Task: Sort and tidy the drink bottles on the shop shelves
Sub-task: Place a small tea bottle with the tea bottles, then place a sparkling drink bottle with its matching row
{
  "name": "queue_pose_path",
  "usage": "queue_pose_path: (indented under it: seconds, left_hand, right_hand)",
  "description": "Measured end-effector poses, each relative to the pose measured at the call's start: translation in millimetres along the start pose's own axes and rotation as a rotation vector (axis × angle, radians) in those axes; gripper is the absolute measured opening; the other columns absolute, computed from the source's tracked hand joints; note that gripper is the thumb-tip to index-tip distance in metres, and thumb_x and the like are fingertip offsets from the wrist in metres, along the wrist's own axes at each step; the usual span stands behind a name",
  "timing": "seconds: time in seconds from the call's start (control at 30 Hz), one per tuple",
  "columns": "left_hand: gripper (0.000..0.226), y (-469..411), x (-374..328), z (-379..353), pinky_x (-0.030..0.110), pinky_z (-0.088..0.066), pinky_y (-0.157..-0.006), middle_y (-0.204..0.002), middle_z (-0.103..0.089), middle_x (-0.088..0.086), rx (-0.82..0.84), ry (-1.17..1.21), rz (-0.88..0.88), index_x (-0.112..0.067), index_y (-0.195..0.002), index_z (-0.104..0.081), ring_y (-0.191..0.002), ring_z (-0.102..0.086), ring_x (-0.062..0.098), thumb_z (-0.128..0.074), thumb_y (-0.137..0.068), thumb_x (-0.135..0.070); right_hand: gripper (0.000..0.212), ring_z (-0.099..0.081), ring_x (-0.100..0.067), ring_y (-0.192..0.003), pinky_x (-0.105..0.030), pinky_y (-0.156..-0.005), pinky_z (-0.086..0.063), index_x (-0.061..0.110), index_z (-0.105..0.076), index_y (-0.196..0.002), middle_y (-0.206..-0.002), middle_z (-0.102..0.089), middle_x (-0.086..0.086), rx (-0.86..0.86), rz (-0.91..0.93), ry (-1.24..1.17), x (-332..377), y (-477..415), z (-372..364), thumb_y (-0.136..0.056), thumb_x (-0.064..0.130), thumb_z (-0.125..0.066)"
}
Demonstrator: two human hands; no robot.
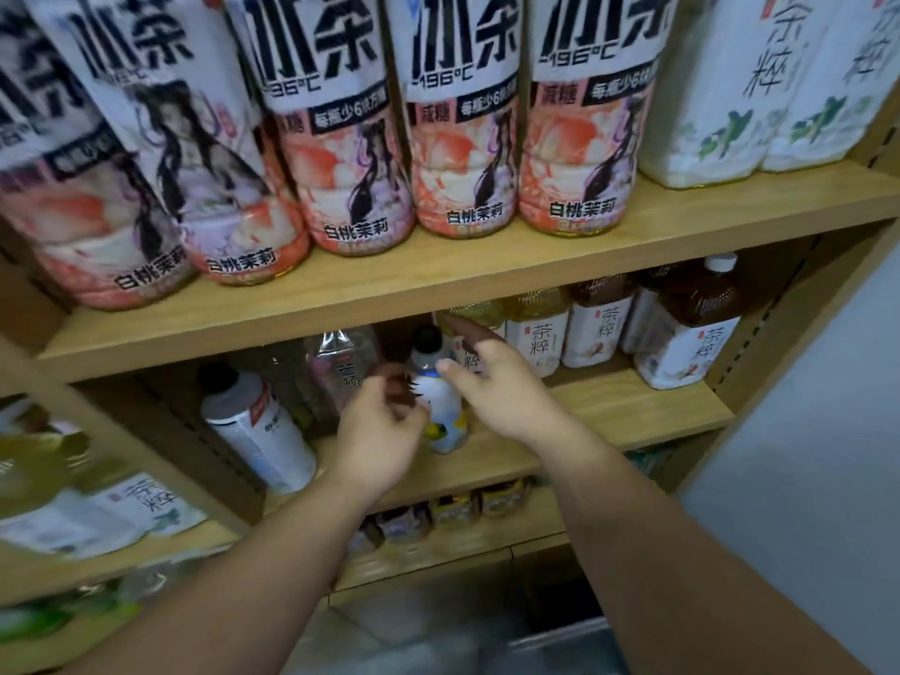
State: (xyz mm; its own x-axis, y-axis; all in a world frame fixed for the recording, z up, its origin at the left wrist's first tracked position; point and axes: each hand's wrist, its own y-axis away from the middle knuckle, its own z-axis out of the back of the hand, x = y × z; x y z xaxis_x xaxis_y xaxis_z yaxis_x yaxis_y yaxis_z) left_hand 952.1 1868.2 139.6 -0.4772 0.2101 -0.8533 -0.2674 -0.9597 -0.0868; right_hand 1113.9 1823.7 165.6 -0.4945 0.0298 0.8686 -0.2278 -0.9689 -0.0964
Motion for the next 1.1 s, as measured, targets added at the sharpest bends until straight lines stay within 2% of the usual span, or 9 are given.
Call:
queue_pose_path:
  seconds: [0.1, 0.17, 0.23, 0.33, 0.53, 0.63, 0.77, 0.87, 1.1]
  left_hand:
    - [0.028, -6.1, 6.8, -8.6, 0.023, -0.05, -0.069, -0.091, -0.066, -0.008, 0.1, -0.005, 0.053, -0.03, -0.107, -0.052, -0.087, -0.065, 0.009, -0.072, -0.089, -0.023]
    - [0.037, -6.4, 10.7, -11.2, 0.04, -0.059, -0.082, -0.101, -0.071, -0.008, 0.118, 0.062, 0.04, -0.047, -0.107, -0.051, -0.094, -0.07, 0.013, -0.074, -0.084, -0.03]
    - [0.049, -3.3, 17.3, -9.8, 0.045, -0.059, -0.087, -0.107, -0.071, -0.013, 0.133, 0.086, 0.0, -0.06, -0.109, -0.047, -0.098, -0.071, 0.01, -0.076, -0.079, -0.034]
    - [0.055, 7.1, 23.6, -6.6, 0.039, -0.057, -0.094, -0.117, -0.067, -0.018, 0.181, 0.102, -0.054, -0.042, -0.124, -0.046, -0.105, -0.067, -0.001, -0.078, -0.085, -0.02]
    - [0.064, 21.6, 31.2, 3.9, 0.043, -0.055, -0.098, -0.125, -0.063, -0.02, 0.212, 0.099, -0.1, -0.05, -0.128, -0.041, -0.117, -0.061, 0.001, -0.079, -0.085, -0.022]
    - [0.067, 30.3, 30.2, 12.0, 0.038, -0.054, -0.097, -0.126, -0.063, -0.021, 0.243, 0.085, -0.13, -0.048, -0.135, -0.04, -0.116, -0.061, 0.001, -0.078, -0.085, -0.024]
    - [0.072, 41.7, 36.7, 36.7, 0.044, -0.053, -0.101, -0.126, -0.062, -0.022, 0.287, 0.099, -0.128, -0.048, -0.14, -0.042, -0.12, -0.06, 0.006, -0.08, -0.083, -0.023]
    - [0.079, 47.3, 44.5, 59.2, 0.046, -0.055, -0.098, -0.127, -0.063, -0.021, 0.282, 0.083, -0.128, -0.045, -0.142, -0.043, -0.12, -0.061, 0.007, -0.085, -0.077, -0.028]
    - [0.081, 55.7, 67.3, 105.1, 0.043, -0.06, -0.089, -0.122, -0.068, -0.017, 0.263, 0.06, -0.155, -0.044, -0.141, -0.046, -0.11, -0.066, 0.005, -0.09, -0.074, -0.028]
  right_hand:
    - [0.056, -0.051, -0.012, -0.134, -0.026, -0.104, -0.043, 0.035, -0.044, -0.149, -0.147, -0.056, 0.007, 0.024, -0.003, 0.036, 3.0, -5.5, -5.0, -0.098, 0.036, -0.066]
    - [0.05, -0.061, -0.016, -0.122, -0.035, -0.101, -0.051, 0.03, -0.054, -0.138, -0.132, -0.065, 0.004, -0.044, -0.029, 0.027, -1.9, -2.1, -11.9, -0.092, 0.038, -0.072]
    - [0.044, -0.065, -0.019, -0.112, -0.041, -0.095, -0.054, 0.024, -0.059, -0.124, -0.12, -0.069, 0.001, -0.097, -0.048, 0.058, -8.2, 5.8, -20.5, -0.088, 0.04, -0.076]
    - [0.036, -0.066, -0.017, -0.104, -0.043, -0.091, -0.055, 0.027, -0.055, -0.112, -0.111, -0.07, 0.004, -0.116, -0.03, 0.039, -15.0, 20.1, -31.1, -0.086, 0.04, -0.077]
    - [0.044, -0.059, -0.003, -0.115, -0.035, -0.1, -0.05, 0.034, -0.052, -0.132, -0.124, -0.063, 0.013, -0.095, 0.048, -0.007, -13.3, 44.3, -41.8, -0.093, 0.029, -0.072]
    - [0.04, -0.06, -0.003, -0.113, -0.039, -0.1, -0.052, 0.037, -0.053, -0.131, -0.122, -0.064, 0.013, -0.068, 0.051, -0.058, -7.3, 50.8, -44.6, -0.096, 0.027, -0.068]
    - [0.038, -0.064, -0.008, -0.112, -0.047, -0.097, -0.055, 0.046, -0.055, -0.12, -0.118, -0.066, 0.014, 0.064, 0.072, -0.149, 8.2, 58.0, -50.7, -0.095, 0.022, -0.068]
    - [0.037, -0.066, -0.01, -0.109, -0.05, -0.096, -0.054, 0.043, -0.056, -0.122, -0.116, -0.069, 0.012, 0.142, 0.093, -0.181, 20.3, 58.7, -60.2, -0.095, 0.02, -0.068]
    - [0.038, -0.067, -0.019, -0.115, -0.058, -0.1, -0.051, 0.044, -0.057, -0.125, -0.122, -0.069, 0.008, 0.183, 0.062, -0.317, 44.1, 63.0, -103.2, -0.091, 0.031, -0.066]
